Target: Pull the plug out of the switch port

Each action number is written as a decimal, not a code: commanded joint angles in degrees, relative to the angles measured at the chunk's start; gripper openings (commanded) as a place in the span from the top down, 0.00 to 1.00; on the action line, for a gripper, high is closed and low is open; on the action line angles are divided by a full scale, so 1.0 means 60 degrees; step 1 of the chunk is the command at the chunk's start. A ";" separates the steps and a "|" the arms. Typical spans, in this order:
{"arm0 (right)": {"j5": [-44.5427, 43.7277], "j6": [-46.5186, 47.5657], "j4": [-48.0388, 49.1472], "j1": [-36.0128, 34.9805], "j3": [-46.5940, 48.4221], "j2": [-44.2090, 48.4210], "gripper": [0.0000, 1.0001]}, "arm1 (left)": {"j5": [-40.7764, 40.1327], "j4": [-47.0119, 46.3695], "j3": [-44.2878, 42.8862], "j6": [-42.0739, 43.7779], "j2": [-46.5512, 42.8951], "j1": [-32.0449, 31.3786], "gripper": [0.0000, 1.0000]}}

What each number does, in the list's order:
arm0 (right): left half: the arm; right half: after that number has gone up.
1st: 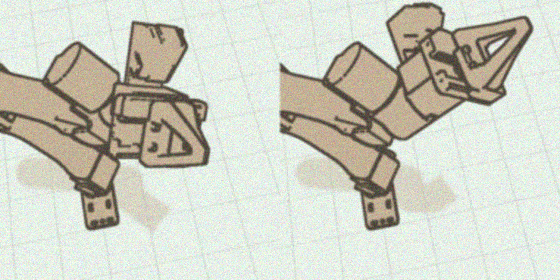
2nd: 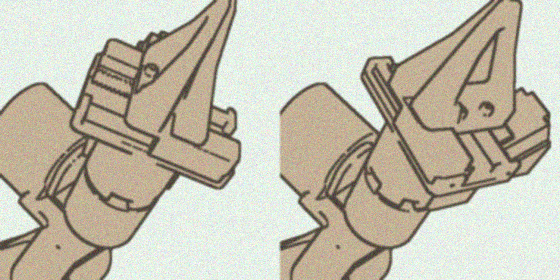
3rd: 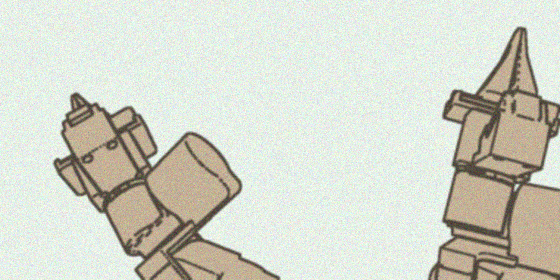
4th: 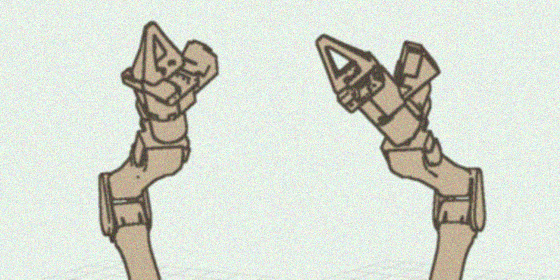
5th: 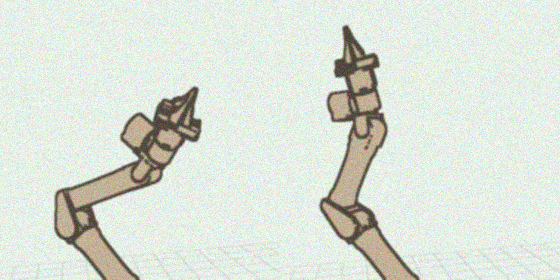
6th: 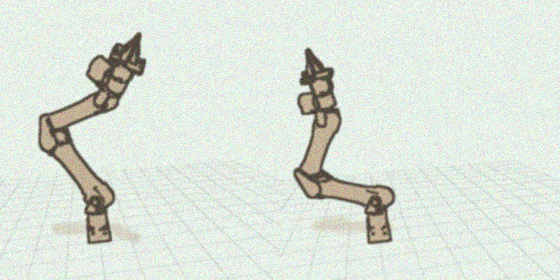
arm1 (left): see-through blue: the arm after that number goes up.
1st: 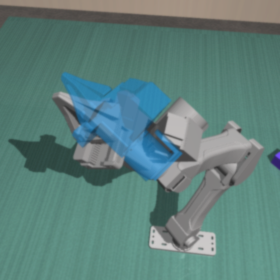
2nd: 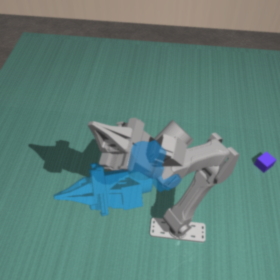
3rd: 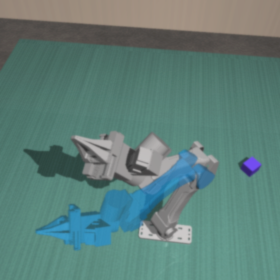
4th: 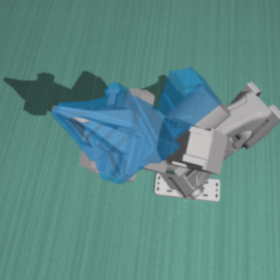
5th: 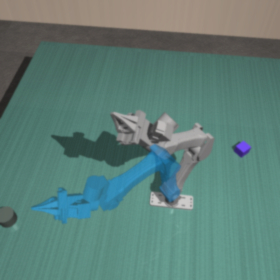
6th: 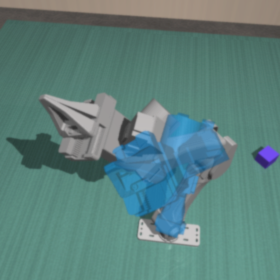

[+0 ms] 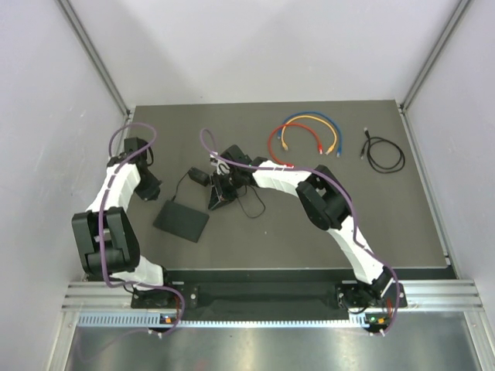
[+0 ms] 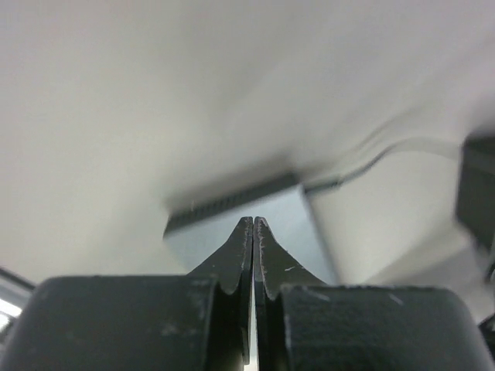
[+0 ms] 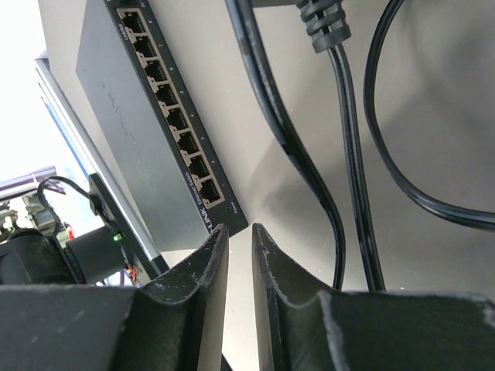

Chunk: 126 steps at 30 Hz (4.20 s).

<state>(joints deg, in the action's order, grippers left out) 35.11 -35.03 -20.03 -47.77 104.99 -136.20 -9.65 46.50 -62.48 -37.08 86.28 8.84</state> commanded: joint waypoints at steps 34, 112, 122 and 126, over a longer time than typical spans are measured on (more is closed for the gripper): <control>0.0271 -0.1088 0.1520 -0.0139 -0.0665 0.0697 0.75 | 0.1083 -0.0281 0.1655 -0.1086 -0.0581 -0.1430 1.00; -0.2090 -0.3956 0.5912 -0.0521 -0.0477 -0.0590 1.00 | 0.2561 0.0072 0.4524 -0.2213 -0.1299 -0.0741 1.00; -0.1852 -0.8809 0.7001 -0.0125 -0.0491 -0.1016 1.00 | 0.2634 0.0014 0.4920 -0.2155 -0.1065 -0.0595 1.00; -0.2262 -0.8183 0.5921 0.0022 -0.0302 -0.0913 1.00 | 0.2575 0.0058 0.4905 -0.2053 -0.1065 -0.0551 1.00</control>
<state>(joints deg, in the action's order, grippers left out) 28.73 -78.43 10.81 -51.29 100.47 -143.15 17.21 43.48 -38.24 -51.57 76.18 5.32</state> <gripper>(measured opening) 0.037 0.010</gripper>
